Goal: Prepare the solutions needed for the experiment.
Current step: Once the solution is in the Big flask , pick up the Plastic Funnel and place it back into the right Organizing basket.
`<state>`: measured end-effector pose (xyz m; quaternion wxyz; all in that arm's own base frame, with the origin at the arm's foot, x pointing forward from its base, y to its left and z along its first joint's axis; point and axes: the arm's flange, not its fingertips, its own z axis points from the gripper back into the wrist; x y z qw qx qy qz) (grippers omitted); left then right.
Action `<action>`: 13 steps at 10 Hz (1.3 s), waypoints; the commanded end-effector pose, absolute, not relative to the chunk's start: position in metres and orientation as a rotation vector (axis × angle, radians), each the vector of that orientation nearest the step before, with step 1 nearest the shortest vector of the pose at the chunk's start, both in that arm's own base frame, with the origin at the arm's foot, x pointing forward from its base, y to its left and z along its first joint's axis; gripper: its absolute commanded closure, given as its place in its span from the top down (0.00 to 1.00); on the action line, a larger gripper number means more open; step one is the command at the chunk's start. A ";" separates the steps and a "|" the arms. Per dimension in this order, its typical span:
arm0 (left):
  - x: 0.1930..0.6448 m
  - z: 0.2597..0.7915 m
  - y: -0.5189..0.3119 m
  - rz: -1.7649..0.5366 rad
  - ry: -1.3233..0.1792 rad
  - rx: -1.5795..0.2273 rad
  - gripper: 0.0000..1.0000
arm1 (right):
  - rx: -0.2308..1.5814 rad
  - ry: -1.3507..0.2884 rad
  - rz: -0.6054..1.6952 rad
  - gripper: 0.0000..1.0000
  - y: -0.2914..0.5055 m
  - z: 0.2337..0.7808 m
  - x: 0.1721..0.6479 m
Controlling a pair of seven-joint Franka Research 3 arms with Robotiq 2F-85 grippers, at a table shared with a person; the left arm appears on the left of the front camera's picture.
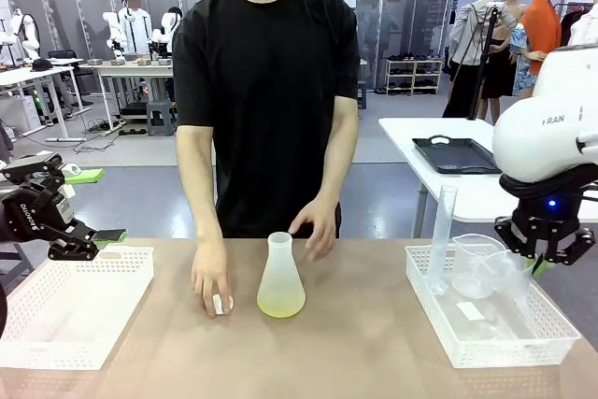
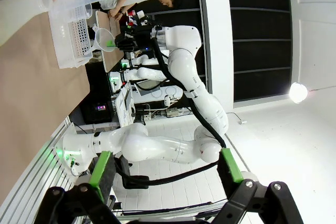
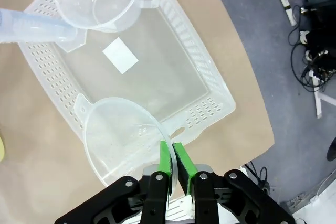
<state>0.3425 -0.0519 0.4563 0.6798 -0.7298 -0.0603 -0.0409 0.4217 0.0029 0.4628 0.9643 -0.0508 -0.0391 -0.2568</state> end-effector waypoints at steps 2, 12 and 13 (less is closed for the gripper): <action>0.343 0.459 -0.052 -0.094 -0.129 -1.656 1.00 | -0.139 -0.113 -0.551 0.06 0.021 0.451 0.435; 0.343 0.459 -0.052 -0.094 -0.129 -1.656 1.00 | -0.185 -0.190 -0.571 0.41 0.042 0.419 0.456; 0.343 0.459 -0.052 -0.094 -0.129 -1.656 1.00 | -0.184 -0.193 -0.580 0.41 0.041 0.418 0.457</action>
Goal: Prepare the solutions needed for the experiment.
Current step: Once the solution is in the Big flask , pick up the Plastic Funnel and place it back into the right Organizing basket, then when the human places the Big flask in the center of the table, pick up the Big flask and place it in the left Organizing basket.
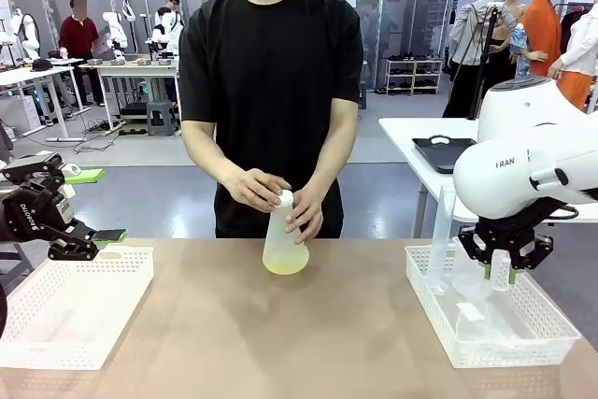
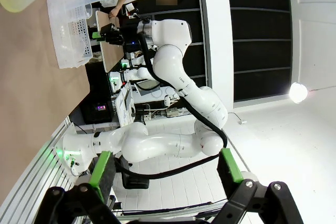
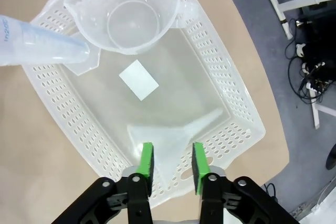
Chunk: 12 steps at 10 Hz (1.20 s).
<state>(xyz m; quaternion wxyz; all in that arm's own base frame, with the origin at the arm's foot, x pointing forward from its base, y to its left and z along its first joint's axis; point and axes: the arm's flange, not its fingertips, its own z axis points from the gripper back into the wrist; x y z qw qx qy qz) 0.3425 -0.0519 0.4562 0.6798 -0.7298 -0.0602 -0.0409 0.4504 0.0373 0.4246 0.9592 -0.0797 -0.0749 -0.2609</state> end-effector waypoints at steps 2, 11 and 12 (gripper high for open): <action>0.343 0.459 -0.052 -0.094 -0.129 -1.656 1.00 | -0.162 -0.152 -0.529 0.41 0.037 0.425 0.450; 0.343 0.459 -0.052 -0.094 -0.129 -1.656 1.00 | -0.162 -0.152 -0.529 0.41 0.037 0.425 0.450; 0.343 0.459 -0.052 -0.094 -0.129 -1.656 1.00 | -0.162 -0.152 -0.529 0.41 0.037 0.425 0.450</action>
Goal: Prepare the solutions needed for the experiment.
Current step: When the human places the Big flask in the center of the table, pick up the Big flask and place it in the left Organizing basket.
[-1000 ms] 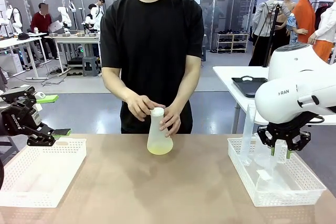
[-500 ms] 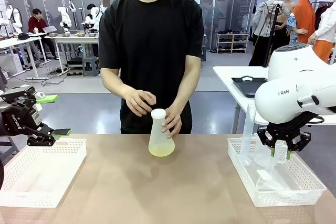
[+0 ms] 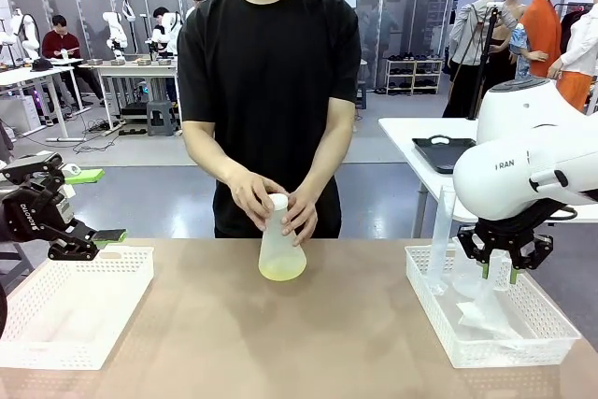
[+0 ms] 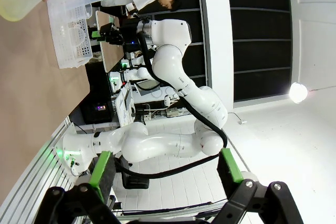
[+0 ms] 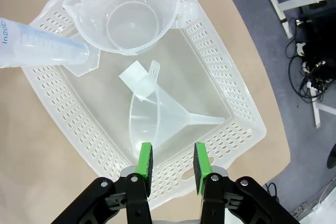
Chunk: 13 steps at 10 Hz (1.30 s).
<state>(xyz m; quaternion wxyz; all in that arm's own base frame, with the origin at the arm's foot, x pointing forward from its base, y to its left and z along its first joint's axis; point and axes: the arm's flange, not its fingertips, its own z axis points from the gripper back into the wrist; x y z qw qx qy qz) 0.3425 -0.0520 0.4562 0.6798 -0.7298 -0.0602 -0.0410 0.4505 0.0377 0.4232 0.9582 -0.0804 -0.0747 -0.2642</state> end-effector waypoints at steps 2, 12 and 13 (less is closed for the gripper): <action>0.343 0.459 -0.052 -0.094 -0.129 -1.656 1.00 | -0.163 -0.152 -0.536 0.39 0.038 0.423 0.451; 0.343 0.459 -0.052 -0.094 -0.129 -1.656 1.00 | 0.920 0.057 -0.654 0.61 0.031 0.504 0.384; 0.343 0.459 -0.052 -0.094 -0.129 -1.656 1.00 | 0.999 0.104 -0.582 0.68 0.033 0.497 0.380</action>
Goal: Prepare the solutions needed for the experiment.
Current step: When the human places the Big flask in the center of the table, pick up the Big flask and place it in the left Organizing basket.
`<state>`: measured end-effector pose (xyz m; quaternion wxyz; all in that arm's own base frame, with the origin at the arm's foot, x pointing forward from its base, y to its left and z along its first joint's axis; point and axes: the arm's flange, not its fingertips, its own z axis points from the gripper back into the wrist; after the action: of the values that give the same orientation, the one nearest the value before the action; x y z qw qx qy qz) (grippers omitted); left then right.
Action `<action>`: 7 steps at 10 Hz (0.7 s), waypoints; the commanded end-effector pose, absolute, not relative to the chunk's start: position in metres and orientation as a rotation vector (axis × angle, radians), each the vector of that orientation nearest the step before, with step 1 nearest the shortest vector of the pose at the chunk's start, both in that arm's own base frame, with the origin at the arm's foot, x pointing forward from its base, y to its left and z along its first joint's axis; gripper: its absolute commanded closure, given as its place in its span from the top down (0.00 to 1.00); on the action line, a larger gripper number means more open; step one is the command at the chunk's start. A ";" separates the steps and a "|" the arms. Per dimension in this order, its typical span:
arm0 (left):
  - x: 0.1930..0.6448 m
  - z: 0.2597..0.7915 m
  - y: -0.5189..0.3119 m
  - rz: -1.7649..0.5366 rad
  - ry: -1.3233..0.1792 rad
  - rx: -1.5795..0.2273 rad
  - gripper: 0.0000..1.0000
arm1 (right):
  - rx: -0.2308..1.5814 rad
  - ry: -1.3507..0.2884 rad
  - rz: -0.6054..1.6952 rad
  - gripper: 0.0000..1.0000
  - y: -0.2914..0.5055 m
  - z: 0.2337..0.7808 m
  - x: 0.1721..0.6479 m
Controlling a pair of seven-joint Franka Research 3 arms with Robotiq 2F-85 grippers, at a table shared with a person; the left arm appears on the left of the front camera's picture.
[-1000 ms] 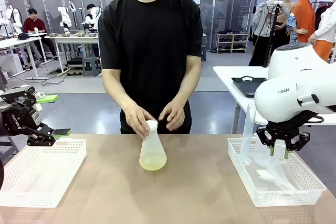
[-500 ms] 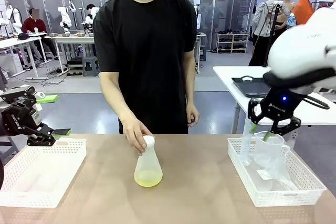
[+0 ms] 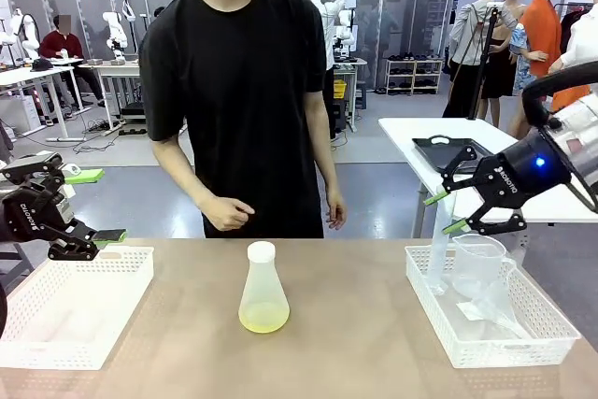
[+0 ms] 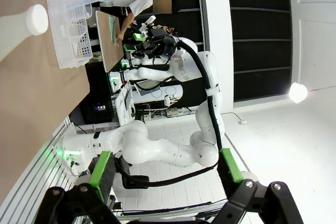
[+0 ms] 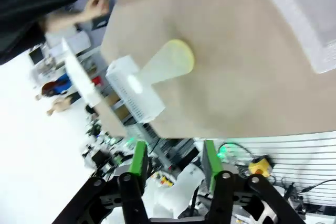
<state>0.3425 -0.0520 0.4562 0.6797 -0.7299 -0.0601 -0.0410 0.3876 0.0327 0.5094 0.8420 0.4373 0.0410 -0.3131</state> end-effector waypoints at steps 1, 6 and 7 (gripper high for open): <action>0.343 0.459 -0.052 -0.094 -0.129 -1.656 1.00 | 1.100 0.083 -0.538 0.81 0.036 0.490 0.376; 0.343 0.459 -0.052 -0.094 -0.129 -1.656 1.00 | 1.374 0.033 -0.402 0.87 0.039 0.467 0.370; 0.343 0.459 -0.052 -0.094 -0.129 -1.656 1.00 | 1.363 0.027 -0.405 0.87 0.039 0.464 0.372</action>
<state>0.3425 -0.0520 0.4562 0.6797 -0.7299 -0.0601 -0.0411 0.3678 0.0385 0.4733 0.7577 0.6224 0.0114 -0.1959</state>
